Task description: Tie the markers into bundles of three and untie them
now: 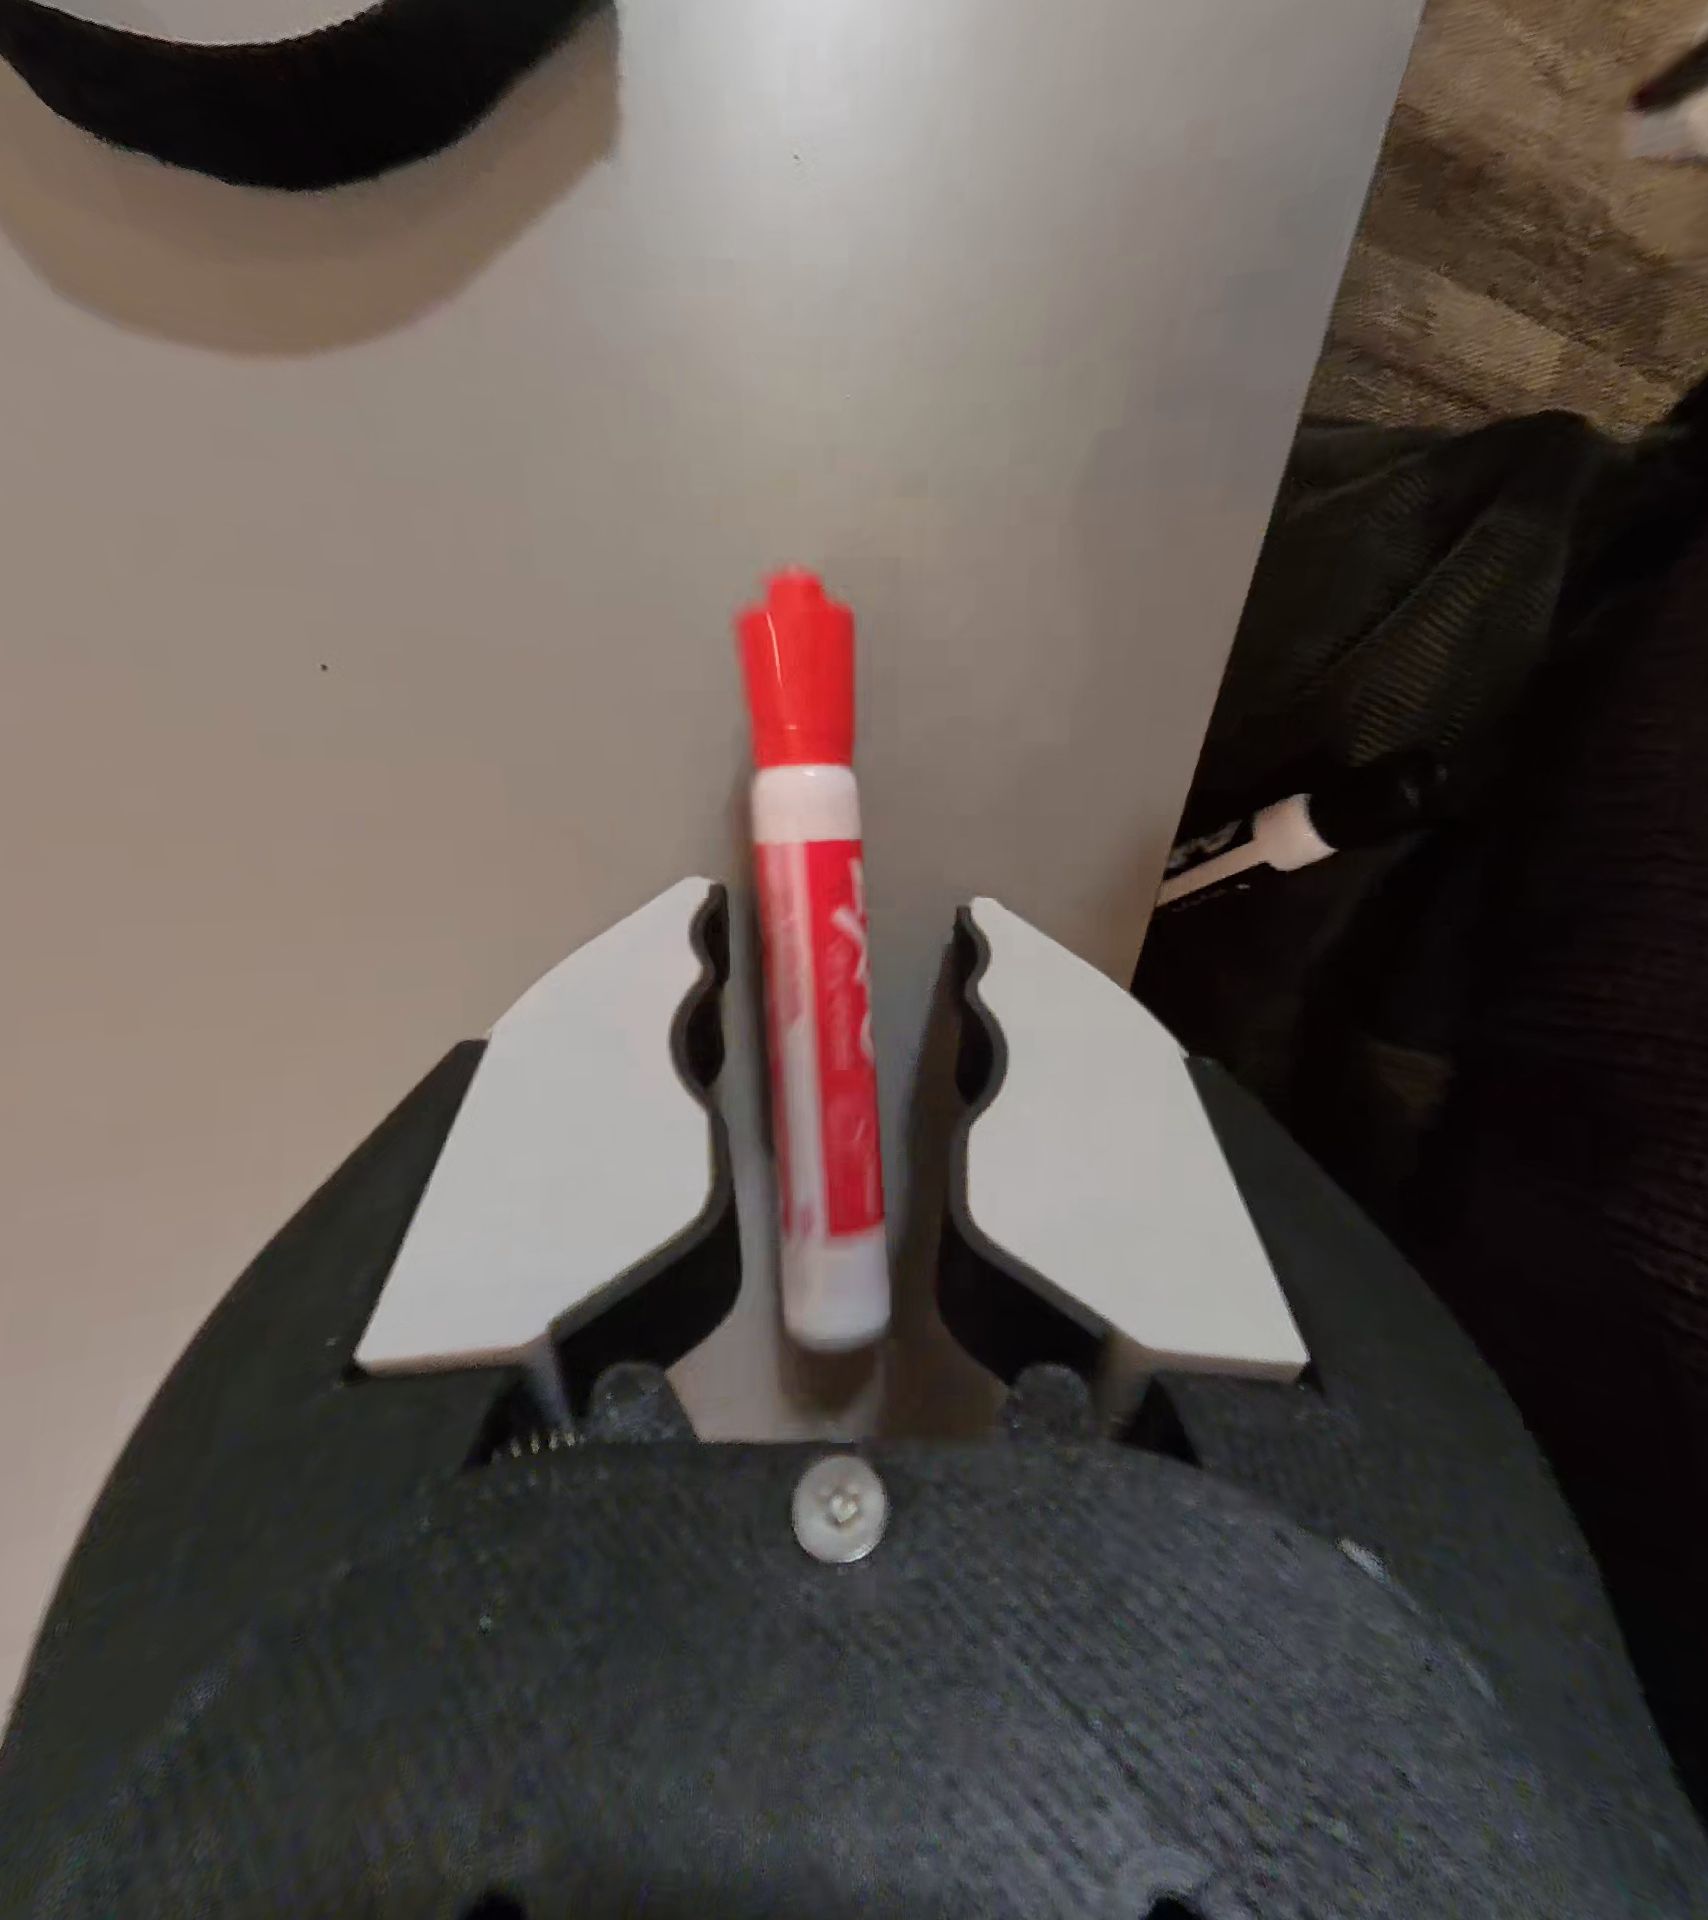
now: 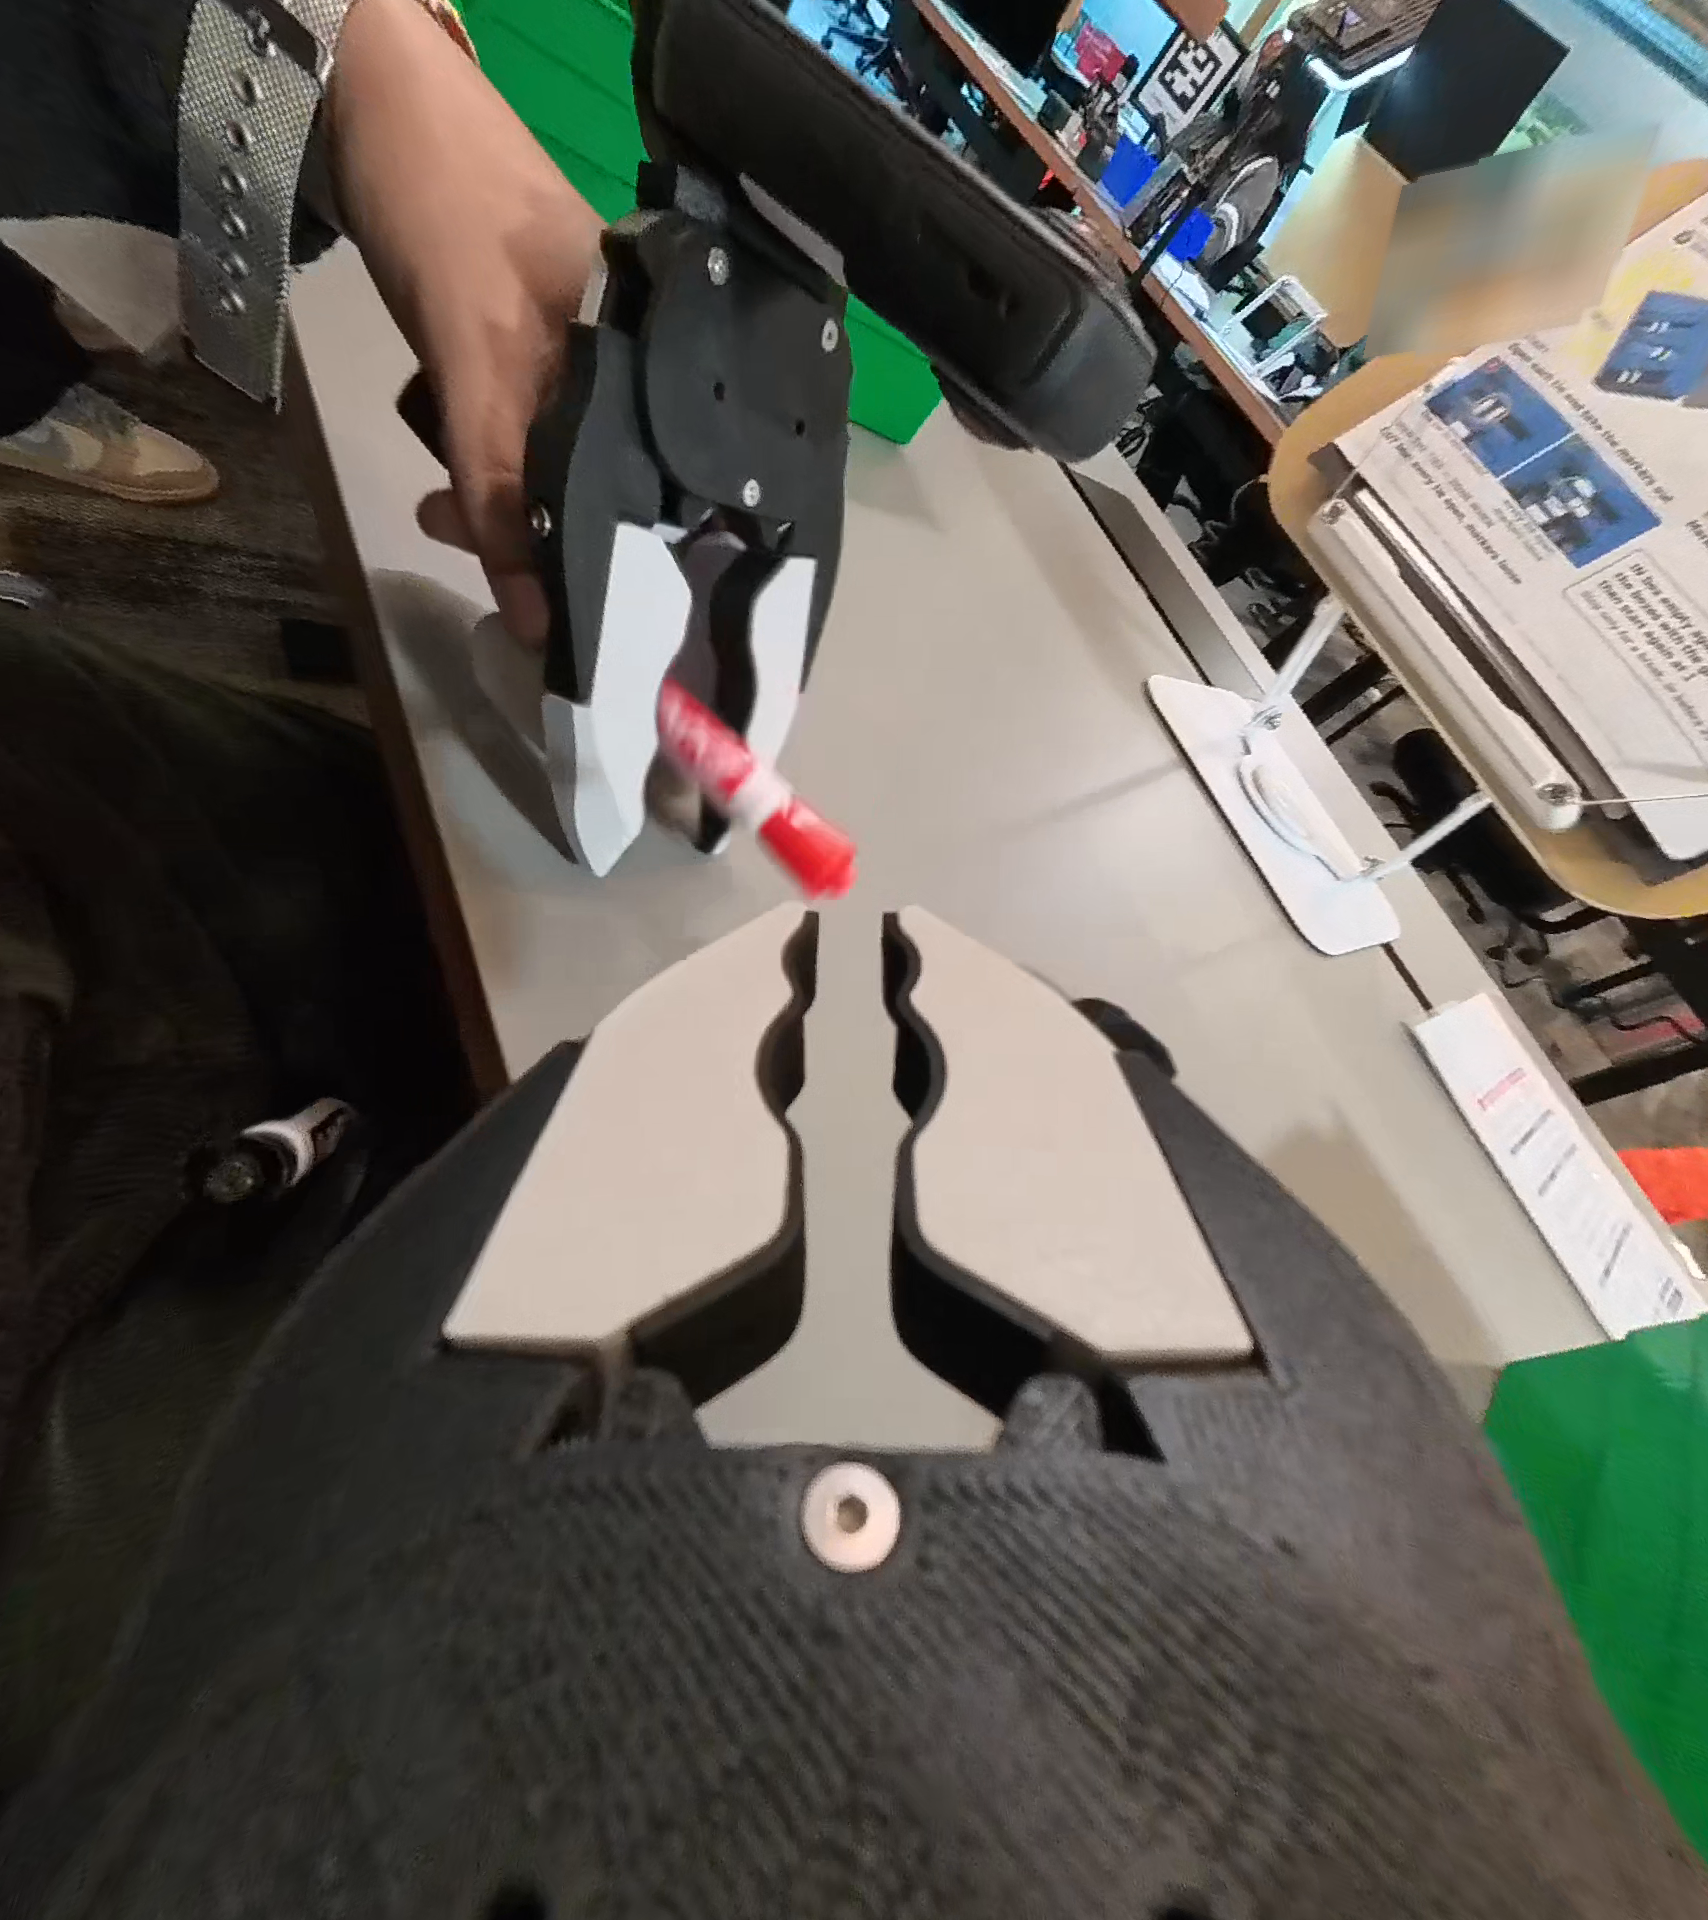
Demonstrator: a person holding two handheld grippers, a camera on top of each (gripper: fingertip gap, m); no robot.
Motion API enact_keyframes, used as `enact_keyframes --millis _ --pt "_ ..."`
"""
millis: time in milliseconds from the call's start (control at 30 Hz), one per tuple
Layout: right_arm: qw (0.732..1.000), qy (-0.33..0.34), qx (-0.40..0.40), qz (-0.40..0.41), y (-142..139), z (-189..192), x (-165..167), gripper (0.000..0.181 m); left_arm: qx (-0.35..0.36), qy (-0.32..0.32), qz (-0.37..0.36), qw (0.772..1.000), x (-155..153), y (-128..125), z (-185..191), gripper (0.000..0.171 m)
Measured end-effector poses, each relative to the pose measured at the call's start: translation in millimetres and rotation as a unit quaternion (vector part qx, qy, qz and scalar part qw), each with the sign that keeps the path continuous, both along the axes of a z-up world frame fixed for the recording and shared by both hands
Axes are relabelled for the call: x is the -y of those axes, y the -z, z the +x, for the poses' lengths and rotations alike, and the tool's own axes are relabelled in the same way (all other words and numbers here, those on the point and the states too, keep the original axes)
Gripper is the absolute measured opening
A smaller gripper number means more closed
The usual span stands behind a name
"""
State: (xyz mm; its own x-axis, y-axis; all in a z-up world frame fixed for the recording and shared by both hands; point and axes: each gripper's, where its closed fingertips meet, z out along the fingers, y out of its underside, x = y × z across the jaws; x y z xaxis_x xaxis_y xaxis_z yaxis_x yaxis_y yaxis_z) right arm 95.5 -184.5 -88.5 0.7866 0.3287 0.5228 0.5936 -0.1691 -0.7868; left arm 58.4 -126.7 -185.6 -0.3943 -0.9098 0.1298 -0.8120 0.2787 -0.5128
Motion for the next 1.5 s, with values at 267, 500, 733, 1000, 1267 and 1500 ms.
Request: enact_keyframes --millis 267,500,733,1000,1267,1500 --pt "0.977 -0.055 -0.049 -0.201 68 -61 55 0.021 0.073 -0.065 0.067 0.993 -6 -6 -15 0.057" --pt "0.845 -0.036 -0.112 -0.522 158 -129 125 0.034 0.138 -0.156 0.074 0.975 -7 -25 -38 0.058" --pt "0.873 -0.02 -0.175 -0.455 124 -142 121 0.019 0.203 -0.266 0.035 0.942 -24 -50 -62 0.056" --pt "0.952 0.105 -0.23 -0.174 45 -48 65 0.019 0.189 -0.292 -0.049 0.936 -12 -42 -73 0.056" --pt "0.936 0.134 -0.282 -0.159 47 -4 35 0.019 0.144 -0.176 0.172 0.959 15 9 -44 0.044" --pt "0.896 0.116 -0.412 -0.116 29 4 36 0.019 0.153 -0.143 0.159 0.965 41 2 -38 0.022"
